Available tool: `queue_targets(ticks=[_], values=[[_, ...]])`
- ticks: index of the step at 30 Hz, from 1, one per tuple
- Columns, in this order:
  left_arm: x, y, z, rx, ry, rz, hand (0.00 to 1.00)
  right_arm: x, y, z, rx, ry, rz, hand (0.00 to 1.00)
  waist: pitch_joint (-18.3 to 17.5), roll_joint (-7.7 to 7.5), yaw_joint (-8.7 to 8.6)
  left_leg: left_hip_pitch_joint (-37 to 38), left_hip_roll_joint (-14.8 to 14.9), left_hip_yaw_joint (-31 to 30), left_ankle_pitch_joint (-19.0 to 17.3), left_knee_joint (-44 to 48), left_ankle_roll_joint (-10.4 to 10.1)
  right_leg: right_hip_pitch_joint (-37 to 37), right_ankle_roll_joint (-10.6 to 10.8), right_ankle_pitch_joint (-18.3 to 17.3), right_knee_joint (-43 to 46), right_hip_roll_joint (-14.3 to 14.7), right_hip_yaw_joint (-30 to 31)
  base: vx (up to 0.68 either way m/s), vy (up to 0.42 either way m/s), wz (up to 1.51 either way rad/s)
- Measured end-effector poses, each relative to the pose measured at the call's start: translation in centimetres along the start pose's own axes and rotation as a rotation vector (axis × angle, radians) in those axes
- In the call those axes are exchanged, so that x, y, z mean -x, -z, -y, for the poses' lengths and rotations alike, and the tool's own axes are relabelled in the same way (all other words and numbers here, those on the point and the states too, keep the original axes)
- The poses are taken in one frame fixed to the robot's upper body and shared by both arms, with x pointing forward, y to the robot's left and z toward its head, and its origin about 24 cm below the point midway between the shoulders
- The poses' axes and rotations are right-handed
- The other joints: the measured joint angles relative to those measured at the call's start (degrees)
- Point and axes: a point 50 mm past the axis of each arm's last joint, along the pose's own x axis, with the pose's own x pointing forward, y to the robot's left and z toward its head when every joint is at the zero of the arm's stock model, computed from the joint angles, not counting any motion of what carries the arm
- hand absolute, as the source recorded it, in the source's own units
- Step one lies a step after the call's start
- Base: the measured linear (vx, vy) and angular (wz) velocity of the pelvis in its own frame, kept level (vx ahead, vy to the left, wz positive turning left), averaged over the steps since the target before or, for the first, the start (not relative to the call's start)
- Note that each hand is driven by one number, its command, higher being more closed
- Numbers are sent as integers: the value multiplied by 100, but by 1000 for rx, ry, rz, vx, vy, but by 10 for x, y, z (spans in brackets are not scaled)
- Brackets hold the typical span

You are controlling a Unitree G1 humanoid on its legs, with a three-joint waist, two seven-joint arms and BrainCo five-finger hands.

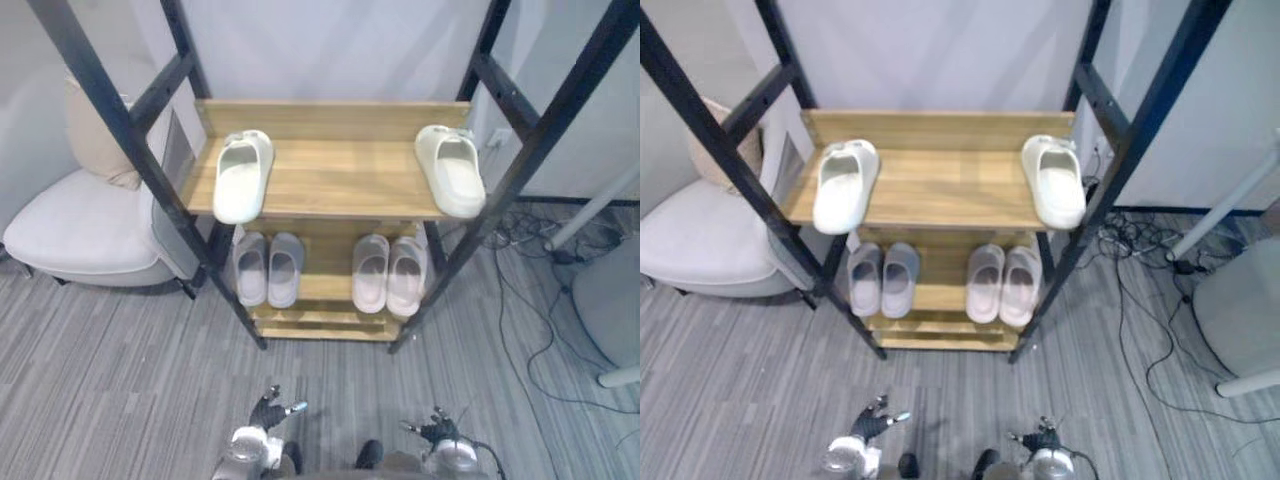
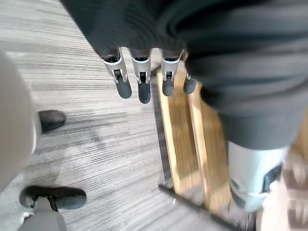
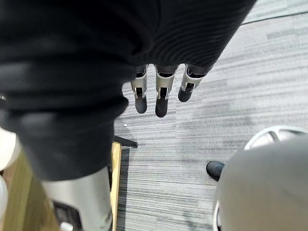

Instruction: Organize the slippers on the shoe rack

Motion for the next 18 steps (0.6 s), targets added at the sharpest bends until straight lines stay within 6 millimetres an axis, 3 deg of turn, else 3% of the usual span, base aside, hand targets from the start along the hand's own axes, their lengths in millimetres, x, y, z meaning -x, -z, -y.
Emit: queue_targets(ticks=[2,6,9,14,18], values=[[0,-17,11,-52,49,79,0,1,2,0,-2,1,-6,0,-47,2,-4,12,-24,-11,47,-75,-3,97,11,130,-194,34,-5,-21,14,-1],[9,-86,45,-125,193,381,0,1,2,0,-12,2,-7,0,-61,17,-8,65,-111,-124,127,-192,72,319,58,371,-657,84,-85,-31,40,9],[26,-131,55,-115,248,589,0,0,2,1,-28,3,-10,0,-73,16,-12,85,-118,-148,171,-299,62,301,52,382,-665,87,-102,-12,42,6],[48,-191,52,-41,271,841,0,1,5,1,-16,0,-13,0,-125,17,-47,153,-116,-149,204,-374,73,323,56,378,-668,101,-91,25,29,-1],[63,-235,30,28,191,1014,0,1,4,3,-3,1,-10,0,-241,19,-83,192,-126,-145,240,-451,126,322,49,383,-667,101,-77,66,45,-1]])
